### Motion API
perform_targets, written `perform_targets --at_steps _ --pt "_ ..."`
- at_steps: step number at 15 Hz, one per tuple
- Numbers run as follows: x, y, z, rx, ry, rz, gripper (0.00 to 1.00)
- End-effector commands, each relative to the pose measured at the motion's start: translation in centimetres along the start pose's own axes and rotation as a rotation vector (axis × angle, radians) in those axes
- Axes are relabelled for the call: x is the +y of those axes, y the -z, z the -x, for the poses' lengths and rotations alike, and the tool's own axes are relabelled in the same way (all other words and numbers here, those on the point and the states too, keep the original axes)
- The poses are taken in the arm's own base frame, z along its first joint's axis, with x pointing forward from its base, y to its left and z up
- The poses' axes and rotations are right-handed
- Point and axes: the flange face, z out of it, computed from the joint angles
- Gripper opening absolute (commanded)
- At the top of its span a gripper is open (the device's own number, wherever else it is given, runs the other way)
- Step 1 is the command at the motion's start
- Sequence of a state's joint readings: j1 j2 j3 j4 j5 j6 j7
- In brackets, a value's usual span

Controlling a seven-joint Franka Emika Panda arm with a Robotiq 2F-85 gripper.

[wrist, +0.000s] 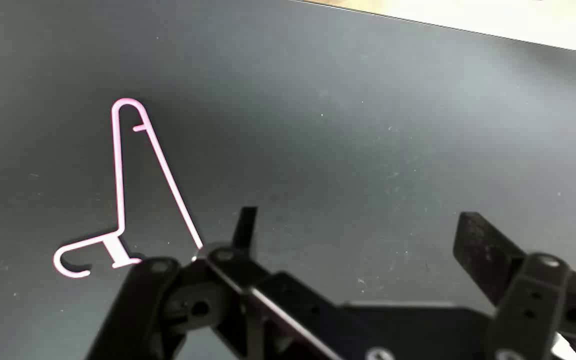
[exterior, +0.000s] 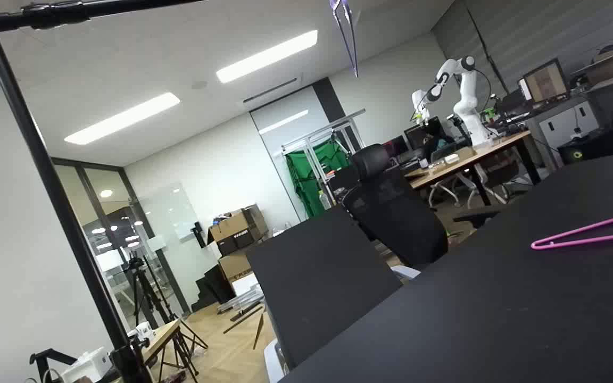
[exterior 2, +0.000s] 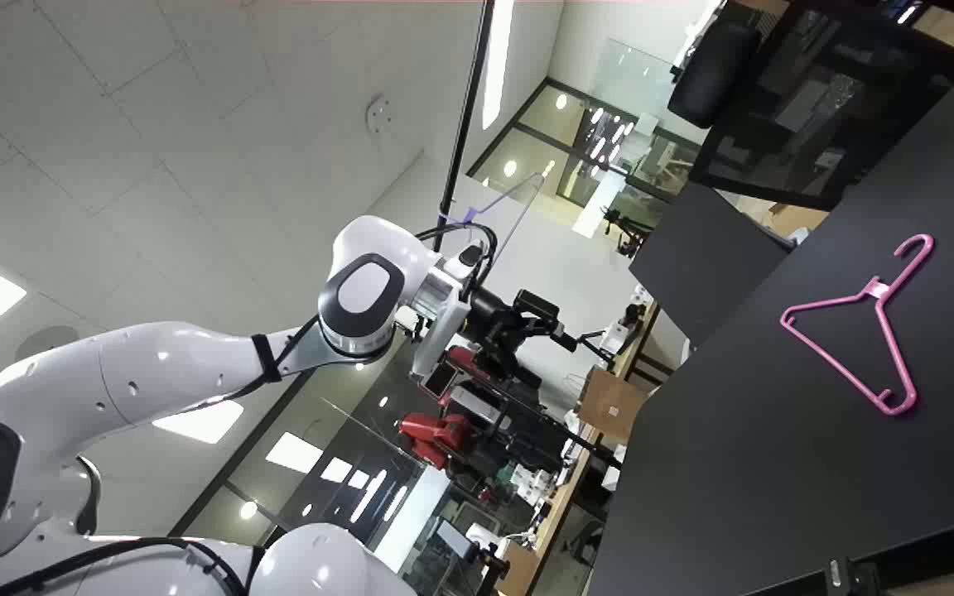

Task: Hang the pink coat hanger on the rod

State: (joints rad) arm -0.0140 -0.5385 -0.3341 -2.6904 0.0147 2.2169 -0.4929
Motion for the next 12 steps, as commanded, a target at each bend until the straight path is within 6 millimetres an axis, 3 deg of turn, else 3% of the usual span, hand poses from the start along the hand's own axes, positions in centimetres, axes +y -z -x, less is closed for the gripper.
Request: perform_targets --at_steps 1,11,12 --pt "0.0 0.0 0.0 -0.001 0.0 0.0 1.0" --pt "0.0 0.0 0.0 -0.002 0.0 0.0 1.0" --pt "0.7 -0.5 -1.3 0.014 -0.011 -0.004 1.0"
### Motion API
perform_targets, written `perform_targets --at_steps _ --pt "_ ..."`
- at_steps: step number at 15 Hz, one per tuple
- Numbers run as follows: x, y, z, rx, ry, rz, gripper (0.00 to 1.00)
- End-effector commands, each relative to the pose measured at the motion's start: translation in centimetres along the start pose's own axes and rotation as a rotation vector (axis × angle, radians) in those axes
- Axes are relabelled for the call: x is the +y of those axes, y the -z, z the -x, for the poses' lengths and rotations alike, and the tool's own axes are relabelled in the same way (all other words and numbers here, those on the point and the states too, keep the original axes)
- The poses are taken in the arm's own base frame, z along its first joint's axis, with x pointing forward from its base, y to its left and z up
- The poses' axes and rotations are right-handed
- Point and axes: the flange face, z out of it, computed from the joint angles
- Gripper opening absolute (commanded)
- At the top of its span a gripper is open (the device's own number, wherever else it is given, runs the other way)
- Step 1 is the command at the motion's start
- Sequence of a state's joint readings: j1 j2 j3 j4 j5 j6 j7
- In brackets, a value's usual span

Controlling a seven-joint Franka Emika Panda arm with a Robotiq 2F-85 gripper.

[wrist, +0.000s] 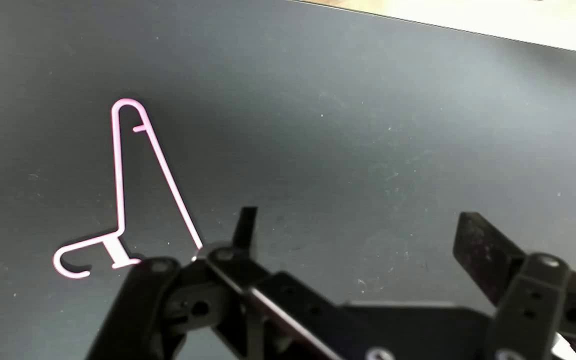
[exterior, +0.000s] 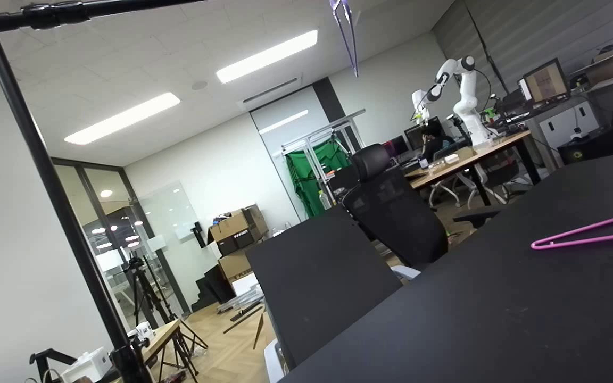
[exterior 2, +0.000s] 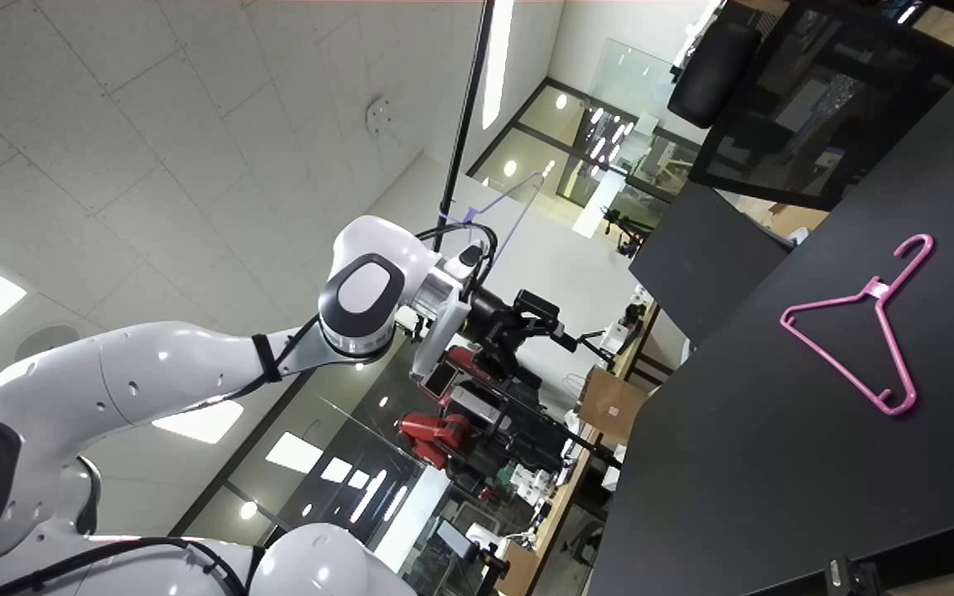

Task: Hang the pink coat hanger on the rod

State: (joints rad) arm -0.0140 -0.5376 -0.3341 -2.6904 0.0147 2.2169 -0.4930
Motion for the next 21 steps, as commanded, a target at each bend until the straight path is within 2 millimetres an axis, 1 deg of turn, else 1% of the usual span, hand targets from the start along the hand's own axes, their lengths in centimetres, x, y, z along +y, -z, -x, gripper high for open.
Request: perform_targets --at_steps 1,3,4,6,8,11,14,16,17,19,21 --pt "1.3 -0.9 -2.2 0.04 -0.024 0.002 1.0" --pt "2.8 -2.4 -4.3 0.077 -0.035 -0.011 1.0" --pt "3.9 -3.6 -5.5 0.093 -0.05 0.015 1.0" --pt "5.5 -5.5 -7.2 0.108 -0.072 0.054 1.0" --pt "7.0 -7.9 -9.3 0.122 -0.07 0.124 1.0" --pt "8.7 -11.9 -12.5 0.11 -0.051 0.184 1.0" --pt "10.6 -15.9 -14.9 0.088 -0.035 0.192 1.0" --pt "12.5 -18.8 -16.0 0.062 -0.06 0.186 1.0" --pt "13.6 -20.1 -16.3 0.052 -0.086 0.177 1.0" --pt "15.7 -22.5 -16.4 0.018 -0.102 0.181 1.0" --pt "18.0 -24.0 -15.9 -0.004 -0.12 0.185 1.0"
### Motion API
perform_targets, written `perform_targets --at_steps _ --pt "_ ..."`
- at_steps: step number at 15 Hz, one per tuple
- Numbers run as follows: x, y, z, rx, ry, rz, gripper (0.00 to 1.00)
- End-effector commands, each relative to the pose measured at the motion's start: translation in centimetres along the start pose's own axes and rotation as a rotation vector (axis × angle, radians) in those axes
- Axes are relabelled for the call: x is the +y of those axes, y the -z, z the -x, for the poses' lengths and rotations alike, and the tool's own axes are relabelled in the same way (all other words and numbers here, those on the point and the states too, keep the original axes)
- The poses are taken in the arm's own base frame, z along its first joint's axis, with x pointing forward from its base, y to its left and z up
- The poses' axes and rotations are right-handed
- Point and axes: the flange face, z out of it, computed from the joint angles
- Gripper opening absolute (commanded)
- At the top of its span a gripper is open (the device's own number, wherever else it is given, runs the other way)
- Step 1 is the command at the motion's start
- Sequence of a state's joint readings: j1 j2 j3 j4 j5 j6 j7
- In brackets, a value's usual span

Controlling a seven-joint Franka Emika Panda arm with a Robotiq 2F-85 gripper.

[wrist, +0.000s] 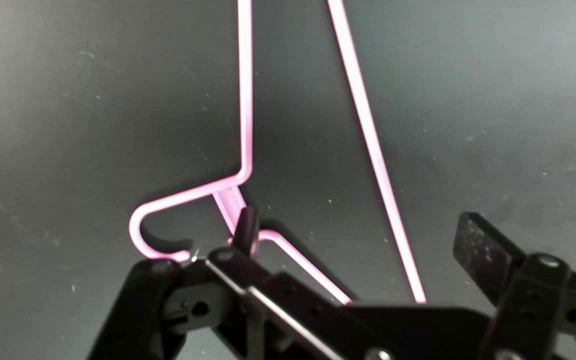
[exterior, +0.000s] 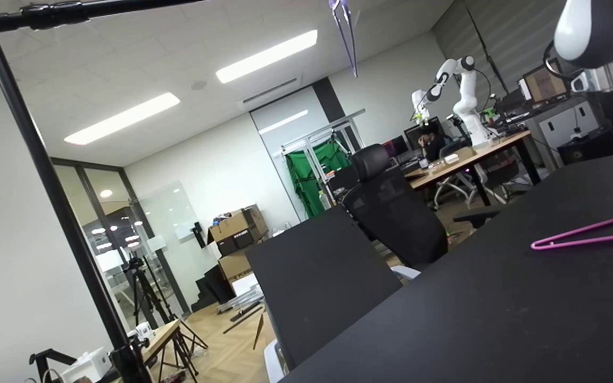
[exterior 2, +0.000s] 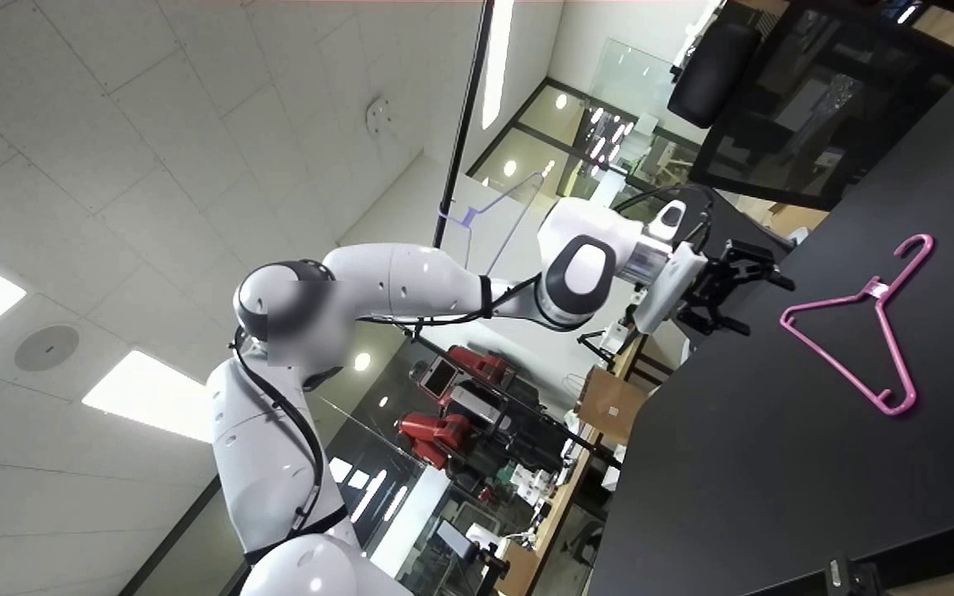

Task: Hang the pink coat hanger on the rod

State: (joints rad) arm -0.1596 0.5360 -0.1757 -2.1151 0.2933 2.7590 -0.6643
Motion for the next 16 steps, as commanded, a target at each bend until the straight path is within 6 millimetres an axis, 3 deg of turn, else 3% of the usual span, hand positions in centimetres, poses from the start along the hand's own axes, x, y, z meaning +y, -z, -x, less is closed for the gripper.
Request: perform_targets --at_steps 1,7,11,14,15,16 --pt "3.6 -2.8 -0.5 -0.024 -0.056 0.004 1.0" --pt "7.2 -5.1 1.7 -0.037 -0.165 -0.038 1.0" --pt "7.3 -6.5 3.0 -0.04 -0.244 -0.055 1.0" --pt "9.8 -7.7 3.8 -0.052 -0.274 -0.056 1.0" --pt "8.5 -7.8 3.8 -0.049 -0.279 -0.045 0.75" --pt "8.8 -8.0 4.0 -0.05 -0.282 -0.037 0.75"
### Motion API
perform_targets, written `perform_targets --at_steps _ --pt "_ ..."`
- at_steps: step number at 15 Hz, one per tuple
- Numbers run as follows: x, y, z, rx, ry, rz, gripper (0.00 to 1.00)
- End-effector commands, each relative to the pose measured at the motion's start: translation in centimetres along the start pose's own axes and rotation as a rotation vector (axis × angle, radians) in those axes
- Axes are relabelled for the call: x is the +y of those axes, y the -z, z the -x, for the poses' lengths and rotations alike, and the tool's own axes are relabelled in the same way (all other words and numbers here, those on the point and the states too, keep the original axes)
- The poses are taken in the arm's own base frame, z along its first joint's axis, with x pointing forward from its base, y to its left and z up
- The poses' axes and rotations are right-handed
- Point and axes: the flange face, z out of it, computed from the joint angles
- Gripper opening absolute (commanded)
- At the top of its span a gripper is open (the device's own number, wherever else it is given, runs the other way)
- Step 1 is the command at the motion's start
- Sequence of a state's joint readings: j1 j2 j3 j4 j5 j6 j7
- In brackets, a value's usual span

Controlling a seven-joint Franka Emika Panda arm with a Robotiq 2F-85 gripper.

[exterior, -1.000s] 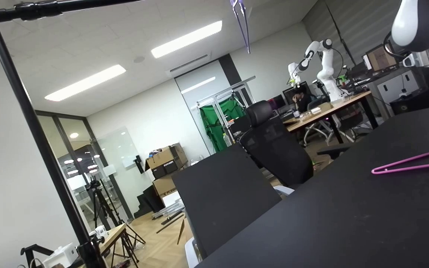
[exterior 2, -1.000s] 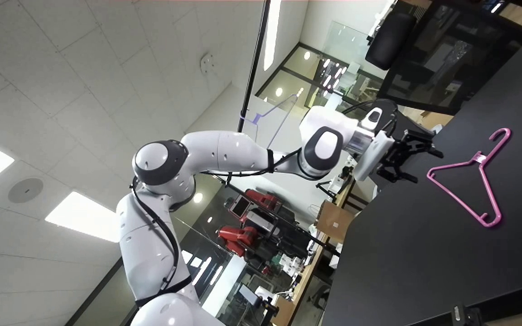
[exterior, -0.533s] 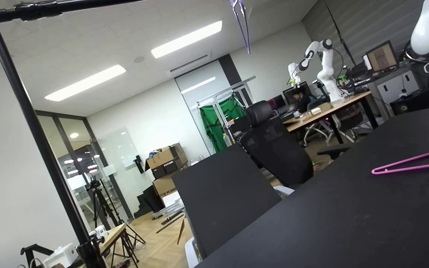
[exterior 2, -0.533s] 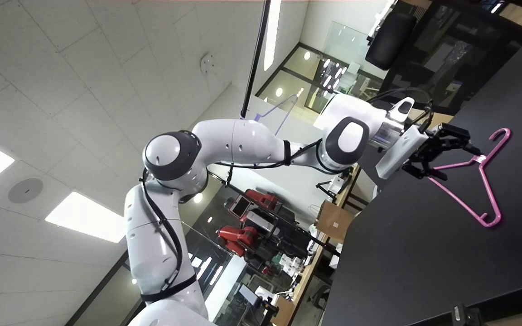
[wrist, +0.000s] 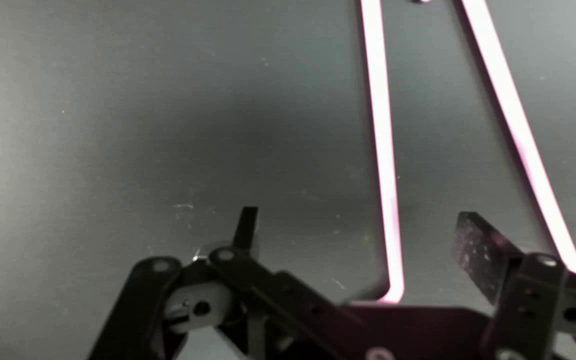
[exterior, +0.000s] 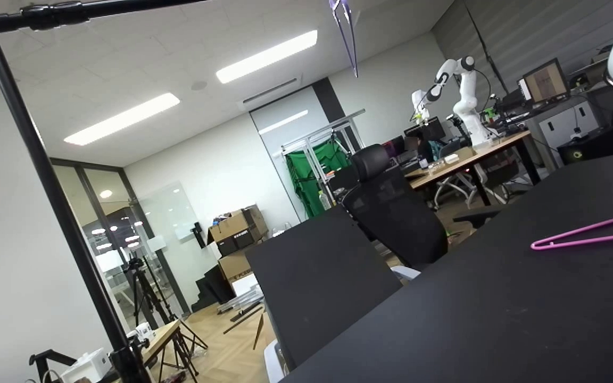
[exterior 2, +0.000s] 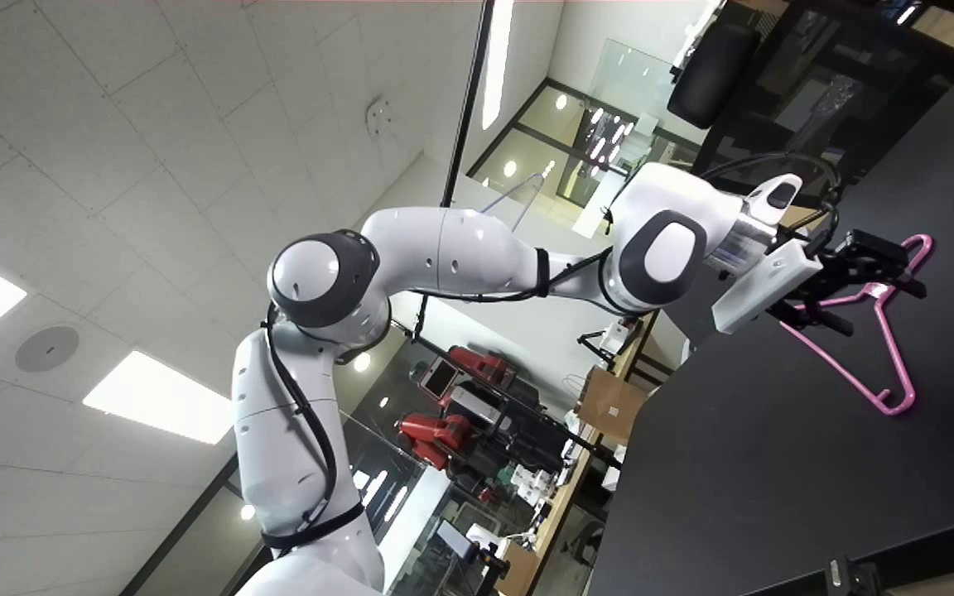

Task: Hang the pink coat hanger on the rod

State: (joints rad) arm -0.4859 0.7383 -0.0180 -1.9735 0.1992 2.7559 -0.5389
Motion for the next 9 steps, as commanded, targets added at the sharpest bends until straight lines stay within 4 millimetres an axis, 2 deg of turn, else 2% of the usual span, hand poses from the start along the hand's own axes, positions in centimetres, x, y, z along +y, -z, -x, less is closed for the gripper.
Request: perform_targets --at_steps 1,5,8,9 --pt "0.1 -0.6 -0.5 0.007 -0.045 0.018 0.67" --pt "-3.5 -1.2 -0.9 0.021 -0.052 0.036 0.39" --pt "-7.6 -1.9 -1.6 0.027 -0.052 0.034 0.19" --pt "-8.4 -1.9 -1.9 0.029 -0.051 0.033 0.11"
